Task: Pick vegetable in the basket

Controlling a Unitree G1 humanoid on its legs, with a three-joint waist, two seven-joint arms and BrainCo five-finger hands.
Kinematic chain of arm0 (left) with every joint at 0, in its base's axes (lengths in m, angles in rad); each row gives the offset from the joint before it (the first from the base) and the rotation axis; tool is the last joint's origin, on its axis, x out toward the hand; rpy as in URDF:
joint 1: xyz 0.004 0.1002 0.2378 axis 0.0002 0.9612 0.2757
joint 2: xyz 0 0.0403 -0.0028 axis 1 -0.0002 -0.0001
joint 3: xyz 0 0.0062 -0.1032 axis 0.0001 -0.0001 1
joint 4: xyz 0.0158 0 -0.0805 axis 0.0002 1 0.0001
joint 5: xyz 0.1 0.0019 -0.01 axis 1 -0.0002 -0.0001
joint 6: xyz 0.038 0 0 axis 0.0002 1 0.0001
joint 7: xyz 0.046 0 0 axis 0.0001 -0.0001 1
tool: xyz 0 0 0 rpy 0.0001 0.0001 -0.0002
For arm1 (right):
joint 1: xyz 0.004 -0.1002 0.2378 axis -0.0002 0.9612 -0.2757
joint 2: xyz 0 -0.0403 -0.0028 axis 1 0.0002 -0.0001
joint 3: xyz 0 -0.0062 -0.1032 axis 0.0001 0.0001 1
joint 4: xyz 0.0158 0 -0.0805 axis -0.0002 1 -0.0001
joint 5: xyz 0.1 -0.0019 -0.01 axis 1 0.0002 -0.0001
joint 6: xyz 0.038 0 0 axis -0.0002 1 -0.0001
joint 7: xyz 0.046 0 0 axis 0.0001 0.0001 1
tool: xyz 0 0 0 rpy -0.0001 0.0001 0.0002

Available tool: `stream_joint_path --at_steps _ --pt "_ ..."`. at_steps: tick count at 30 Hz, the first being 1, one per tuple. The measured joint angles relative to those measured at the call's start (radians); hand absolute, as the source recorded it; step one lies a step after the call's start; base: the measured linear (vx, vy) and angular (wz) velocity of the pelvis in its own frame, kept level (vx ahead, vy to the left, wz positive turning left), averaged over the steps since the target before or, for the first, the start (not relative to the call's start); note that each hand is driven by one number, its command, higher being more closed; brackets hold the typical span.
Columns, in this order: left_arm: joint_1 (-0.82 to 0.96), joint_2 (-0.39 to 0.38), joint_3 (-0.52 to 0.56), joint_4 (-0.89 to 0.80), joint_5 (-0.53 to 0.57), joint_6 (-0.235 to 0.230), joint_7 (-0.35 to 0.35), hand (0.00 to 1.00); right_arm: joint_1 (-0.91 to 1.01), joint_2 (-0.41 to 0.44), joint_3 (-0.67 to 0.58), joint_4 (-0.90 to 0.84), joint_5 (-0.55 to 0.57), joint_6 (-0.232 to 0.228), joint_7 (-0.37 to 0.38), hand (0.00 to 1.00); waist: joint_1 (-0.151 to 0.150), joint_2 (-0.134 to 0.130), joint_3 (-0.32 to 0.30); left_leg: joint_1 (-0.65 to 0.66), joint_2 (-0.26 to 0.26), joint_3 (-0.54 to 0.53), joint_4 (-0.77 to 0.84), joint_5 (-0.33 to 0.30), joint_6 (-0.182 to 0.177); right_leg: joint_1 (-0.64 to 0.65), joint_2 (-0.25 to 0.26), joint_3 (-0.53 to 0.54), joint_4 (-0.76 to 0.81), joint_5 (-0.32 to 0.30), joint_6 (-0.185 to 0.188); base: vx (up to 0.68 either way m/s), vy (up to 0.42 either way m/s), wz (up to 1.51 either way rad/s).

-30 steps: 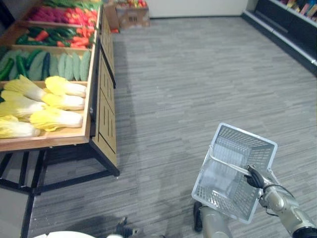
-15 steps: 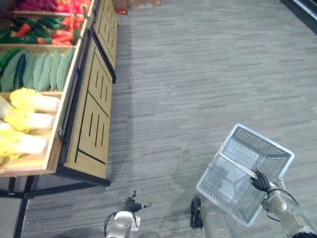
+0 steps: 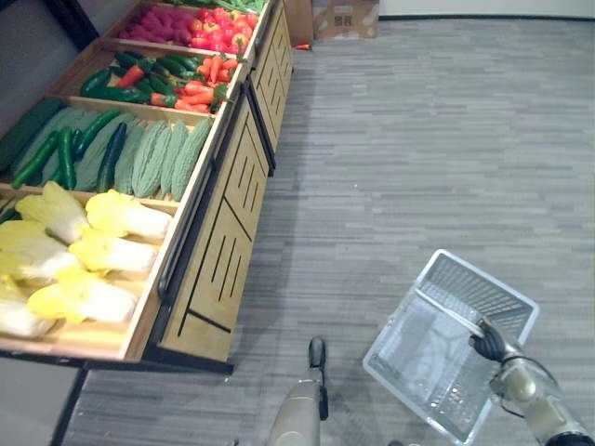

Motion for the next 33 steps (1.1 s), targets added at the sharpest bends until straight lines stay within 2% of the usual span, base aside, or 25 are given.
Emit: stream_joint_path --at_steps 1,2,3,4,5,6,7,8,9,10,11,12,13,15,18,20,22,23,24,25,28,29,30,31,33 --pt "0.004 -0.002 0.0 0.001 0.0 0.001 -0.003 0.0 -0.008 0.003 0.016 0.0 0.0 -0.003 0.0 1.0 0.008 -0.02 -0.001 -0.001 -0.014 0.009 0.016 0.0 0.001 -0.005 -0.017 0.024 0.022 0.0 -0.001 0.49 0.221 -0.3" --pt "0.003 -0.006 -0.002 0.001 0.001 0.005 -0.011 0.0 -0.018 0.012 0.029 0.002 -0.001 -0.014 0.0 1.0 0.013 -0.05 -0.005 0.0 -0.043 0.026 0.034 -0.012 0.02 -0.057 -0.057 0.083 0.126 0.006 0.003 0.5 0.232 -0.12" --pt "-0.005 0.004 0.002 0.0 0.0 0.012 -0.014 0.0 -0.03 0.028 0.029 0.005 -0.001 -0.02 0.001 1.0 0.007 -0.072 -0.004 0.032 -0.068 0.045 0.031 -0.029 0.06 -0.114 -0.095 0.129 0.278 0.032 0.028 0.5 0.237 -0.03" --pt "-0.007 0.012 0.001 0.0 0.0 0.012 -0.013 0.0 -0.031 0.039 0.029 0.008 -0.001 -0.021 0.001 1.0 0.005 -0.079 -0.005 0.055 -0.078 0.048 0.03 -0.041 0.075 -0.146 -0.106 0.15 0.373 0.061 0.035 0.51 0.24 0.03" --pt "-0.008 0.025 -0.003 -0.009 -0.001 0.012 -0.012 0.0 -0.028 0.061 0.029 0.014 -0.001 -0.02 0.001 1.0 0.003 -0.085 -0.002 0.118 -0.091 0.057 0.03 -0.077 0.096 -0.214 -0.125 0.183 0.568 0.184 0.043 0.51 0.233 -0.03" --pt "-0.006 0.033 -0.016 -0.018 -0.002 0.012 -0.012 0.0 -0.023 0.079 0.028 0.027 -0.005 -0.014 -0.012 1.0 -0.004 -0.085 -0.002 0.2 -0.098 0.056 0.006 -0.114 0.109 -0.265 -0.128 0.218 0.719 0.396 0.05 0.5 0.229 0.0" --pt "-0.007 0.034 -0.029 -0.024 -0.002 0.012 -0.011 0.0 -0.026 0.077 0.029 0.03 -0.006 -0.016 -0.008 1.0 -0.015 -0.087 -0.002 0.24 -0.102 0.053 -0.008 -0.132 0.121 -0.29 -0.127 0.236 0.802 0.435 0.061 0.48 0.218 0.23" --pt "-0.02 0.053 -0.045 -0.038 -0.005 0.012 -0.011 0.0 -0.017 0.076 0.029 0.03 -0.012 -0.022 -0.007 1.0 -0.036 -0.09 -0.005 0.295 -0.105 0.035 -0.016 -0.149 0.13 -0.349 -0.123 0.248 0.959 0.414 0.038 0.37 0.146 0.32" --pt "-0.026 0.063 -0.05 -0.049 -0.005 0.012 -0.01 0.0 -0.01 0.081 0.026 0.03 -0.011 -0.021 -0.009 1.0 -0.04 -0.091 -0.005 0.321 -0.105 0.029 -0.021 -0.155 0.136 -0.379 -0.121 0.241 1.013 0.403 0.021 0.58 0.166 0.49" --pt "-0.038 0.071 -0.058 -0.056 -0.01 0.012 -0.006 0.0 -0.002 0.096 0.013 0.039 -0.011 -0.016 -0.009 1.0 -0.054 -0.09 -0.005 0.368 -0.106 0.003 -0.034 -0.166 0.146 -0.422 -0.123 0.215 1.063 0.379 -0.014 0.59 0.106 0.63" --pt "-0.051 0.073 -0.053 -0.067 -0.017 0.011 -0.005 0.0 0.015 0.112 -0.007 0.041 -0.011 -0.009 -0.012 1.0 -0.079 -0.092 -0.006 0.405 -0.109 -0.034 -0.055 -0.169 0.15 -0.464 -0.134 0.188 1.058 0.348 -0.039 0.59 0.077 0.75" --pt "-0.061 0.074 -0.05 -0.076 -0.02 0.011 -0.004 0.0 0.023 0.114 -0.017 0.044 -0.011 -0.009 -0.012 1.0 -0.084 -0.09 -0.004 0.42 -0.11 -0.053 -0.062 -0.171 0.152 -0.477 -0.137 0.18 1.041 0.323 -0.026 0.48 0.007 0.96" --pt "-0.08 0.075 -0.046 -0.095 -0.038 0.01 -0.003 0.0 0.04 0.117 -0.043 0.059 -0.011 -0.005 -0.012 1.0 -0.094 -0.089 -0.002 0.455 -0.113 -0.095 -0.07 -0.175 0.158 -0.499 -0.134 0.178 0.929 0.274 -0.026 0.38 -0.016 0.76" --pt "-0.09 0.067 -0.043 -0.105 -0.042 0.008 -0.002 0.0 0.045 0.119 -0.076 0.08 -0.01 0.0 -0.013 1.0 -0.102 -0.087 -0.001 0.488 -0.112 -0.135 -0.069 -0.19 0.162 -0.492 -0.121 0.182 0.749 0.252 -0.019 0.43 -0.069 0.73" --pt "-0.115 0.068 -0.042 -0.102 -0.042 0.002 0.009 0.0 0.045 0.119 -0.141 0.123 0.0 0.012 -0.024 1.0 -0.099 -0.093 0.001 0.498 -0.102 -0.231 0.004 -0.304 0.131 -0.476 -0.078 0.238 0.293 0.265 0.002 0.41 -0.189 0.78" --pt "-0.115 0.068 -0.043 -0.098 -0.042 0.001 0.018 0.0 0.05 0.118 -0.176 0.144 0.0 0.018 -0.026 1.0 -0.101 -0.1 0.001 0.497 -0.096 -0.3 0.061 -0.371 0.11 -0.458 -0.061 0.302 0.116 0.281 0.027 0.32 -0.277 0.93" --pt "-0.121 0.074 -0.042 -0.092 -0.042 0.0 0.021 0.0 0.069 0.119 -0.206 0.159 0.0 0.037 -0.027 1.0 -0.103 -0.111 0.005 0.49 -0.096 -0.396 0.132 -0.457 0.079 -0.445 -0.072 0.345 0.057 0.286 0.036 0.45 -0.542 1.43" --pt "-0.121 0.077 -0.042 -0.092 -0.042 -0.001 0.026 0.0 0.092 0.123 -0.222 0.164 0.001 0.046 -0.026 1.0 -0.105 -0.131 -0.008 0.487 -0.094 -0.454 0.159 -0.501 0.054 -0.448 -0.079 0.336 0.088 0.3 0.053 0.48 -0.623 1.49" --pt "-0.123 0.073 -0.043 -0.087 -0.042 -0.001 0.028 0.0 0.1 0.121 -0.233 0.166 0.001 0.052 -0.027 1.0 -0.105 -0.131 -0.014 0.488 -0.076 -0.486 0.165 -0.518 0.039 -0.45 -0.072 0.319 0.123 0.336 0.107 0.45 -0.523 1.42" --pt "-0.125 0.052 -0.047 -0.076 -0.042 -0.003 0.031 0.0 0.099 0.114 -0.269 0.176 0.003 0.06 -0.034 1.0 -0.101 -0.083 -0.029 0.466 -0.026 -0.539 0.178 -0.514 0.014 -0.471 -0.039 0.24 0.191 0.288 0.067 0.36 -0.402 1.03" --pt "-0.127 0.025 -0.04 -0.065 -0.051 -0.003 0.036 0.0 0.077 0.107 -0.287 0.211 0.009 0.067 -0.042 1.0 -0.106 -0.062 -0.03 0.37 0.003 -0.578 0.248 -0.4 -0.03 -0.49 -0.046 0.112 0.282 0.22 -0.003 0.35 -0.464 1.19" --pt "-0.127 0.024 -0.04 -0.06 -0.052 -0.003 0.038 0.0 0.077 0.108 -0.303 0.229 0.012 0.067 -0.043 1.0 -0.105 -0.061 -0.028 0.341 0.004 -0.555 0.289 -0.329 -0.05 -0.451 -0.058 0.059 0.276 0.207 -0.024 0.36 -0.481 1.45" --pt "-0.127 0.022 -0.039 -0.05 -0.051 -0.003 0.037 0.0 0.077 0.108 -0.32 0.247 0.023 0.068 -0.044 1.0 -0.105 -0.069 -0.019 0.318 0.02 -0.489 0.325 -0.301 -0.057 -0.382 -0.075 0.005 0.242 0.201 -0.033 0.34 -0.428 1.54" --pt "-0.126 0.022 -0.041 -0.048 -0.051 -0.003 0.037 0.0 0.081 0.108 -0.332 0.25 0.027 0.069 -0.045 1.0 -0.104 -0.066 -0.014 0.307 0.032 -0.434 0.336 -0.306 -0.061 -0.336 -0.08 -0.022 0.219 0.201 -0.033 0.23 -0.282 1.49" --pt "-0.121 0.021 -0.042 -0.053 -0.052 -0.005 0.038 0.0 0.092 0.101 -0.355 0.27 0.049 0.069 -0.051 1.0 -0.103 -0.064 -0.012 0.264 0.061 -0.239 0.342 -0.31 -0.062 -0.248 -0.101 -0.097 0.158 0.201 -0.033 0.09 -0.143 1.31"
